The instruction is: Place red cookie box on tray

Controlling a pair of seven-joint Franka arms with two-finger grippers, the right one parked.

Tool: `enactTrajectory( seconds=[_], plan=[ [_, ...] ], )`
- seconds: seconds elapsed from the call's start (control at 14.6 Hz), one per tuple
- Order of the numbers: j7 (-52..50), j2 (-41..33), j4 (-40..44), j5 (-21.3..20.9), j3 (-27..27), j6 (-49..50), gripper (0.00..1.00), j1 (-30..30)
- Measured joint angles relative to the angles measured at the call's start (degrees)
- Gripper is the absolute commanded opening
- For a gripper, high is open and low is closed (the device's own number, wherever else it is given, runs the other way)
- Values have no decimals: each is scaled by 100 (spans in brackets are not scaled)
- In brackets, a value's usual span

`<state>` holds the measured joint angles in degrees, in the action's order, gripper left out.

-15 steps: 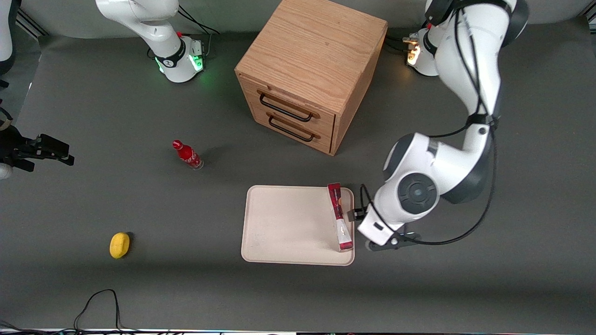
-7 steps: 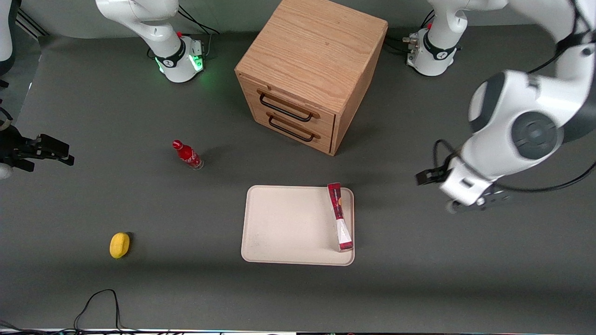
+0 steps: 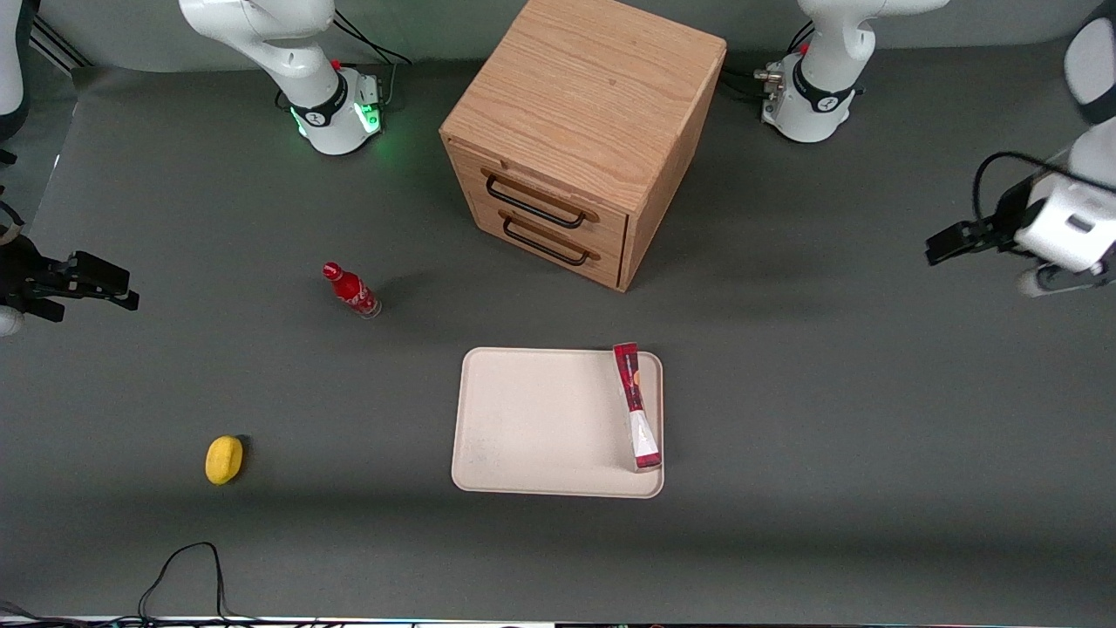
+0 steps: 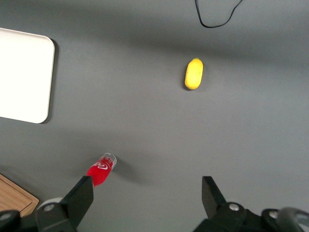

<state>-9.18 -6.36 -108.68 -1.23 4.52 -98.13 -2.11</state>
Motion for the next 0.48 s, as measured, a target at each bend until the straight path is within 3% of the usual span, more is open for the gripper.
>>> enactTrajectory(
  seconds=[0.21, 0.48],
  plan=[
    [218, -27, 115, -73, 521, 4, 100, -304],
    [190, 289, 584, -122, -12, 518, 100, -73]
  ],
)
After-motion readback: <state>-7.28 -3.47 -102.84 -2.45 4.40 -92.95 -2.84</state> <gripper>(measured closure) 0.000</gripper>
